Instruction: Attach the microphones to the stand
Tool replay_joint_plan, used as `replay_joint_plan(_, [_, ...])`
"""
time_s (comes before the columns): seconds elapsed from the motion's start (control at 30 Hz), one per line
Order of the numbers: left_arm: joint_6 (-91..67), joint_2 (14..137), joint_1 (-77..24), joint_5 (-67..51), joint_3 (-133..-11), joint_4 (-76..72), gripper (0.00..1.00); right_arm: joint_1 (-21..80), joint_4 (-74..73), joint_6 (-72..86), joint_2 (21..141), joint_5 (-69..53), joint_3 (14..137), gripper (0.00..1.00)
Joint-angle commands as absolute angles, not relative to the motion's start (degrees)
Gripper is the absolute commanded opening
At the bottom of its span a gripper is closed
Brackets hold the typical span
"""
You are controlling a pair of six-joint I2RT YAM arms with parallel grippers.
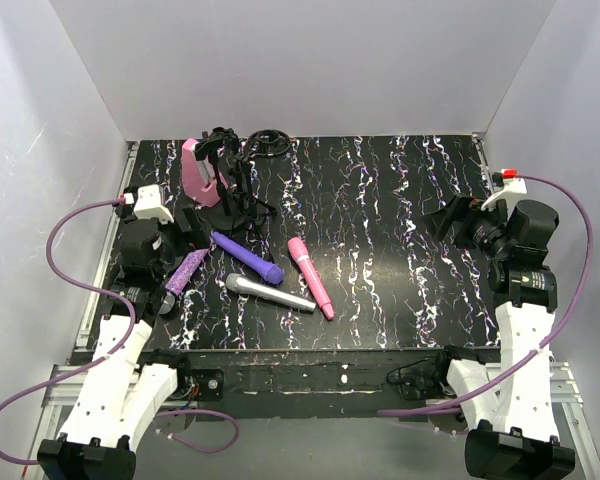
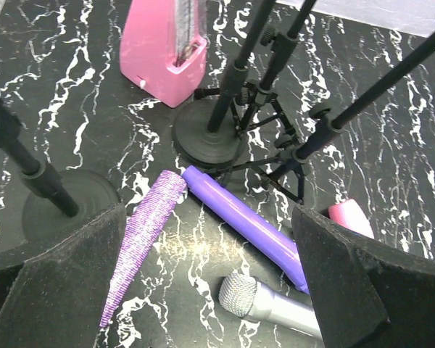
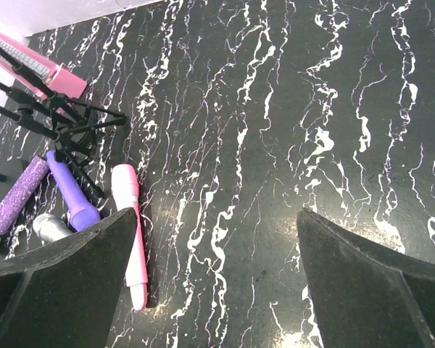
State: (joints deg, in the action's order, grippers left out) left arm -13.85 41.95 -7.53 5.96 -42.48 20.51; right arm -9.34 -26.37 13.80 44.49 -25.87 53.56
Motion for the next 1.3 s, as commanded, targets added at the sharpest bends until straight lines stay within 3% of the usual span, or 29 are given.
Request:
replay_joint_plan(0.0, [-14.94, 42.10, -7.56, 0.19, -42.89, 20.30, 0.98, -9.32, -25.40, 13.80, 43.94, -24.34, 54.05, 0.98])
replay_joint_plan(0.37, [-20.12, 43.16, -7.56, -12.82, -48.51, 27.51, 0.98, -9.32, -27.24, 0.28, 42.98, -44.37, 51.15, 0.98])
replay_joint_plan(0.63, [-26.62, 43.77, -7.56, -22.22, -49.66, 26.20, 0.98, -9.05, -38.13, -19.91, 47.36, -59.05, 49.66, 0.98])
replay_joint_plan(0.87, [-29.45, 48.34, -7.91, -32.95, -51.24, 25.14, 0.98, -9.14, -39.56, -28.04, 52.82, -62.57, 47.12, 0.98])
replay_joint_plan(1.1, [-28.30, 49.48, -13.08, -28.66, -54.14, 27.24, 0.98, -9.14, -37.18, -28.83, 52.48, -63.37, 43.86, 0.98])
replay_joint_plan(1.27, [-26.64, 53.87, -22.74, -16.55, -58.96, 30.75, 0.98, -9.14, -36.48, -28.65, 50.19, -62.23, 42.98, 0.98])
